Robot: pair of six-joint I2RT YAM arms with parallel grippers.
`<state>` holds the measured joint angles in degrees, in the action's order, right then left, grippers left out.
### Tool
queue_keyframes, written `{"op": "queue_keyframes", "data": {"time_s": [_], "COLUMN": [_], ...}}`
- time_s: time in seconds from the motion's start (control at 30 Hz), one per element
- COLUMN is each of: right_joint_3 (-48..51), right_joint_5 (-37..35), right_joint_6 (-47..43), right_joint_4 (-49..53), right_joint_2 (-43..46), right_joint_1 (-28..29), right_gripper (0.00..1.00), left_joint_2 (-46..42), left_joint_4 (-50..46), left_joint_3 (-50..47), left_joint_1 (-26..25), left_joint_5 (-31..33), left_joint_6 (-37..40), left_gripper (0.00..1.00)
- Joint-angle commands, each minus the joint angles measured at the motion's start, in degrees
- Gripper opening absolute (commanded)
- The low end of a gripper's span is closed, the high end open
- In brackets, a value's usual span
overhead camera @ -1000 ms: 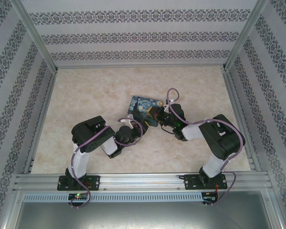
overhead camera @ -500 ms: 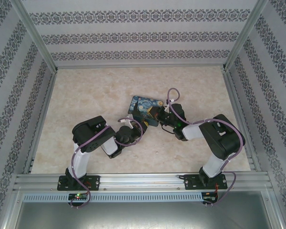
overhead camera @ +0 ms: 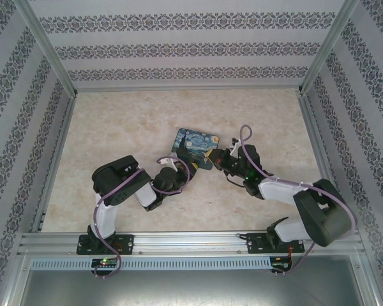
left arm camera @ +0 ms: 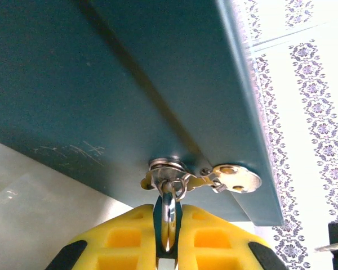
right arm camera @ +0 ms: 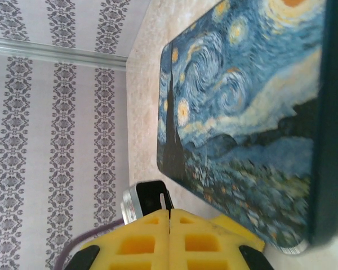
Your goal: Unlock a padlock with a key
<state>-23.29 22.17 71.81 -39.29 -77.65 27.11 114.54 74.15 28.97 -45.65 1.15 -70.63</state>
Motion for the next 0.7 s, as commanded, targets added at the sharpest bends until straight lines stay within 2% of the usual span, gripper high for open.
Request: {"op": "queue_keyframes", "data": {"time_s": [0.0, 0.3, 0.53, 0.67], "right_joint_3": [3.2, 12.4, 13.2, 13.5], "right_joint_5": [0.7, -5.5, -9.9, -9.7], "right_joint_6": [-0.3, 1.6, 1.0, 1.8], "right_joint_4": [2.0, 3.4, 8.6, 6.9], "right_joint_2": [3.7, 12.8, 16.9, 16.1], "right_joint_1": [0.3, 6.0, 8.2, 8.2], "right_gripper": [0.0, 0.0, 0.0, 0.0], "left_joint_2": [-2.7, -6.6, -8.5, -9.5], "left_joint_4": [-5.1, -7.0, -8.5, -9.0], "left_joint_3": [-1.1, -1.6, -0.7, -0.4], "left_joint_1": [0.6, 1.6, 2.4, 2.9], "left_joint_5": [0.0, -2.1, -5.5, -6.9], "left_joint_6": [-1.3, -3.7, -7.1, -9.5], "left_gripper": [0.0, 0.0, 0.0, 0.0]}}
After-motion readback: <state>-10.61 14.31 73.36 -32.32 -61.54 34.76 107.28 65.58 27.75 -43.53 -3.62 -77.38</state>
